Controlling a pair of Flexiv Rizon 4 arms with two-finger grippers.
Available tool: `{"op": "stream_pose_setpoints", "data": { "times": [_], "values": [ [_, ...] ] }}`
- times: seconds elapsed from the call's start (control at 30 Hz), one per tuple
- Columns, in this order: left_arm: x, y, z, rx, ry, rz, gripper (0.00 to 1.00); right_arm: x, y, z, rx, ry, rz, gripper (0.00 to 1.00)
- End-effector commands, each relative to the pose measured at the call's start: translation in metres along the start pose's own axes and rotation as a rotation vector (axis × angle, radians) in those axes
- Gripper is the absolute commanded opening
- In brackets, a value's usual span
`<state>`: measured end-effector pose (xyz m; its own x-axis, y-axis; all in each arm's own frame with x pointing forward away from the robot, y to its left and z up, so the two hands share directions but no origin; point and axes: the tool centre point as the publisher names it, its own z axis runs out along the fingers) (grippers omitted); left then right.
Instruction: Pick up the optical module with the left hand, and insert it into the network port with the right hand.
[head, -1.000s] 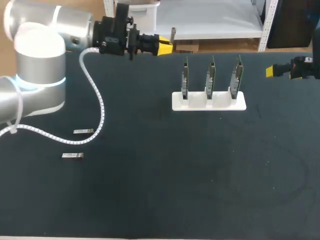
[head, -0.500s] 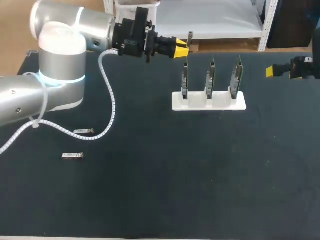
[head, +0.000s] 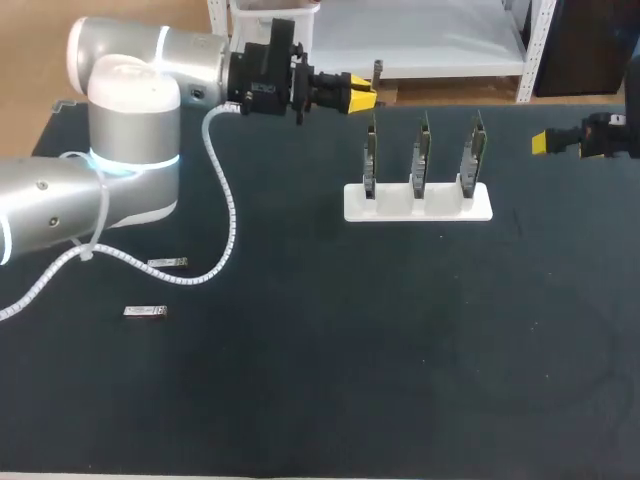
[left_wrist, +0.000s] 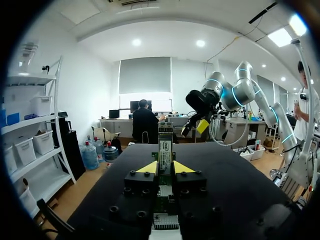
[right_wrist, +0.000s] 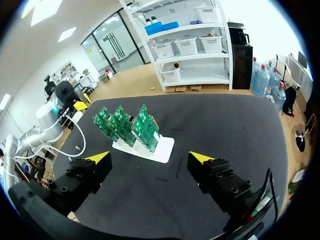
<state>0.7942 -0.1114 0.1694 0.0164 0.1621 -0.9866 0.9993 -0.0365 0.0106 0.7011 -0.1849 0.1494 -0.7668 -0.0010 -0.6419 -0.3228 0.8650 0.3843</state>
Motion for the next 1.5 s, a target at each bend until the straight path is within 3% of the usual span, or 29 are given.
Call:
{"op": "stream_pose_setpoints", "data": {
  "times": [0.03, 0.63, 0.8, 1.5],
  "values": [
    [0.003, -0.008, 0.002, -0.005, 0.002, -0.001, 0.00, 0.000, 0.001, -0.001, 0.004, -0.001, 0.001, 1.00],
    [0.012, -0.010, 0.006, -0.032, -0.015, -0.063, 0.00, 0.000, 0.001, -0.001, 0.004, -0.001, 0.001, 1.00],
    [0.016, -0.009, 0.003, -0.024, -0.032, -0.118, 0.00, 0.000, 0.001, -0.001, 0.004, -0.001, 0.001, 1.00],
    [0.018, -0.014, 0.007, -0.018, -0.034, -0.144, 0.00, 0.000, 0.001, -0.001, 0.004, -0.001, 0.001, 1.00]
  ]
}}
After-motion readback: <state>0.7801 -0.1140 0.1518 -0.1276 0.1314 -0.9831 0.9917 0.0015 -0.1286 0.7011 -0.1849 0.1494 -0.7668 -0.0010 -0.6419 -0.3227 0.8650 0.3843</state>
